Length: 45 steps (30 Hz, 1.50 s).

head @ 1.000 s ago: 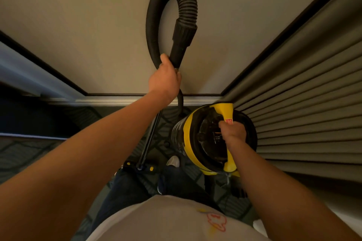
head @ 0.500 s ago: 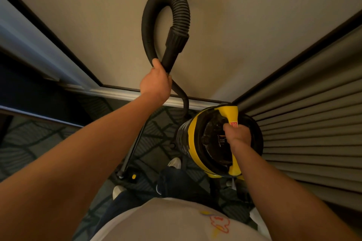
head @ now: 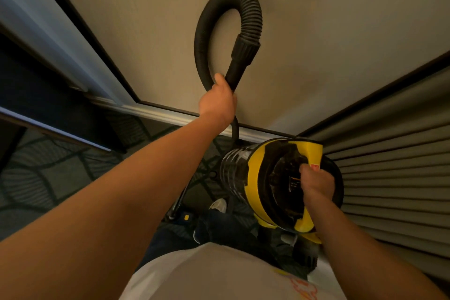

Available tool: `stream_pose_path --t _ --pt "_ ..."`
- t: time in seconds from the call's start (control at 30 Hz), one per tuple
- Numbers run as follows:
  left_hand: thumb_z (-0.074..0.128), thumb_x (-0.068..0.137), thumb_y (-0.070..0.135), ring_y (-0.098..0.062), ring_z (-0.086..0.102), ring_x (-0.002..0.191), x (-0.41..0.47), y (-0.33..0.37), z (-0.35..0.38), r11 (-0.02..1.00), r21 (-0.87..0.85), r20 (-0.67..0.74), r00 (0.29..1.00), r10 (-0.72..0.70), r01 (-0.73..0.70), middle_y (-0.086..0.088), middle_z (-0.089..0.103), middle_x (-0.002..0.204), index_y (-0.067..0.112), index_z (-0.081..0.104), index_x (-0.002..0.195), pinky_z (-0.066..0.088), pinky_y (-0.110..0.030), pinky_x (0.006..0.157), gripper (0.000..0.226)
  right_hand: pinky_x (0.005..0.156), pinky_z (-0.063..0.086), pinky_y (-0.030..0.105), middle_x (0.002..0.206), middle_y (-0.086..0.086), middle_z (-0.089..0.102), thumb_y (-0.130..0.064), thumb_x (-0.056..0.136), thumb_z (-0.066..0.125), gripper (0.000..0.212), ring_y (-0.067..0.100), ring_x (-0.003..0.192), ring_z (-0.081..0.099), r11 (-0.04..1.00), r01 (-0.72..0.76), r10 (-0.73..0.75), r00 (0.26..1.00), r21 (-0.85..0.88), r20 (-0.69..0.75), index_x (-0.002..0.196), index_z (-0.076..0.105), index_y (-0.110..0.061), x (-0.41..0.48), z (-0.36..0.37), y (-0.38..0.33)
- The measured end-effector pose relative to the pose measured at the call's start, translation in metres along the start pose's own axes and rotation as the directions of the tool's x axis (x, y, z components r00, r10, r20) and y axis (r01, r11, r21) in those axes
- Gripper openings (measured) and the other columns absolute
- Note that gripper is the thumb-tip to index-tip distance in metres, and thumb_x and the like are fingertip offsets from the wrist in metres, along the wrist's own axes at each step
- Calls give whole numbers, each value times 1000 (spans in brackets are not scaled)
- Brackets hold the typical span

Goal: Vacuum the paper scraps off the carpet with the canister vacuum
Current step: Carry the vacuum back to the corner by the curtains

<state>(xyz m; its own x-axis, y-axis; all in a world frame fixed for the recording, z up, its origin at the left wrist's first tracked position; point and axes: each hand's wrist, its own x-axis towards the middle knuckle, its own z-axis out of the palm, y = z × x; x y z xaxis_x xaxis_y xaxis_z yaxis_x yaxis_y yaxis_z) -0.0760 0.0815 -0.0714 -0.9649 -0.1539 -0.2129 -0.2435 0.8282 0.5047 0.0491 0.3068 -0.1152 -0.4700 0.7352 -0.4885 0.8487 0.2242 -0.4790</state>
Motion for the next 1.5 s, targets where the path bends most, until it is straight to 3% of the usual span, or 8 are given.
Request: stream_pose_path --t 0.1,0.27,0.6,0.8,1.13,1.37,1.5 --pt "49 99 24 -32 67 93 1 0 2 1000 -2 4 1000 -10 10 -15 63 110 9 33 124 52 -39 73 33 69 49 37 75 12 65 -33 80 63 26 31 69 60 1000 4 -3 1000 17 -22 67 63 -11 0 -4 -5" --pt "49 99 22 -33 67 92 3 -2 7 999 49 29 999 -24 23 -15 62 109 8 34 123 49 -38 69 32 74 50 39 69 6 58 -32 83 64 26 27 67 56 998 -21 23 999 54 -33 65 58 -14 8 -9 -5" --pt "50 98 28 -33 66 91 7 9 30 998 66 75 997 9 -14 -15 63 109 8 35 123 55 -45 76 35 75 50 38 76 8 60 -30 85 65 26 29 74 57 989 -81 83 997 121 -10 64 56 -16 49 18 -5" --pt "52 97 31 -35 66 89 15 18 41 999 50 72 997 11 -15 -15 65 105 9 35 123 54 -47 76 38 74 46 35 83 7 57 -30 90 65 20 26 78 54 985 -112 112 994 130 14 83 59 -13 91 46 -5" --pt "52 97 32 -34 64 81 15 12 60 998 61 112 994 -2 -5 -13 64 96 10 35 120 53 -45 69 36 75 45 35 89 9 57 -35 91 66 29 29 87 58 995 -96 92 990 28 109 93 63 -7 152 57 -16" --pt "52 97 31 -32 64 83 7 10 65 998 61 150 988 -36 27 -13 64 102 11 34 121 54 -46 73 36 70 42 33 93 17 65 -37 92 64 37 38 93 64 986 29 -12 994 -163 106 94 67 -1 155 45 -4" --pt "52 97 31 -32 65 83 12 15 67 999 41 154 988 -29 23 -12 64 99 12 35 121 53 -44 73 35 68 40 32 83 13 60 -38 92 64 33 37 88 64 964 118 -95 990 -237 104 80 62 -7 162 32 -9"
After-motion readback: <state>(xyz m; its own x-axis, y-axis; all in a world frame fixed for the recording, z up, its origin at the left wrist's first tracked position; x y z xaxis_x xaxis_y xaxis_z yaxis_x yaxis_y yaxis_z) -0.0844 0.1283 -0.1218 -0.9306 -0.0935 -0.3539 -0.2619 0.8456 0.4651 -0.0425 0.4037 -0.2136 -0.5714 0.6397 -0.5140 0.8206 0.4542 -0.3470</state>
